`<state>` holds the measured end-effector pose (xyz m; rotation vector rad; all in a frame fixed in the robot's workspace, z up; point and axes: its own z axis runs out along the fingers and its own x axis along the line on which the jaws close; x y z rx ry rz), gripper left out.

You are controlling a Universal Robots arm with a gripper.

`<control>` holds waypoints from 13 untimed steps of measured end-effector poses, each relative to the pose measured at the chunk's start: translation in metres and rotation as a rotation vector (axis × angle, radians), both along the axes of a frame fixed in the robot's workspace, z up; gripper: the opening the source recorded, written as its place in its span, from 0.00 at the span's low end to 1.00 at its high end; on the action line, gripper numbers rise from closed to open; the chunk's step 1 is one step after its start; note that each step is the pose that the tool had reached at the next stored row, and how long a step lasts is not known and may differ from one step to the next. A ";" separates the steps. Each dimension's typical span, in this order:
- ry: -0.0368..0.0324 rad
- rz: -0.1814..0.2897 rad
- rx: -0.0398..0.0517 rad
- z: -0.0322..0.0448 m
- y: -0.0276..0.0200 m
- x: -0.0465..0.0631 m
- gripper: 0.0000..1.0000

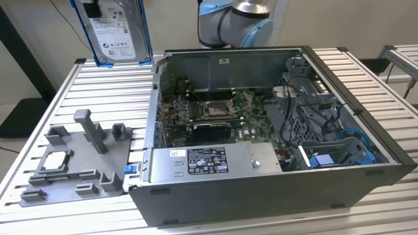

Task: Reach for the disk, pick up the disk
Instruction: 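Pick up the disk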

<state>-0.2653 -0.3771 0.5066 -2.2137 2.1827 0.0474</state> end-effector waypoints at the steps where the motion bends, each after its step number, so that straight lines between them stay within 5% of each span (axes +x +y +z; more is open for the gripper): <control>1: 0.0000 0.000 0.0000 0.0000 0.0000 0.003 0.00; 13: -0.0001 0.003 0.0000 0.0000 0.0000 0.039 0.00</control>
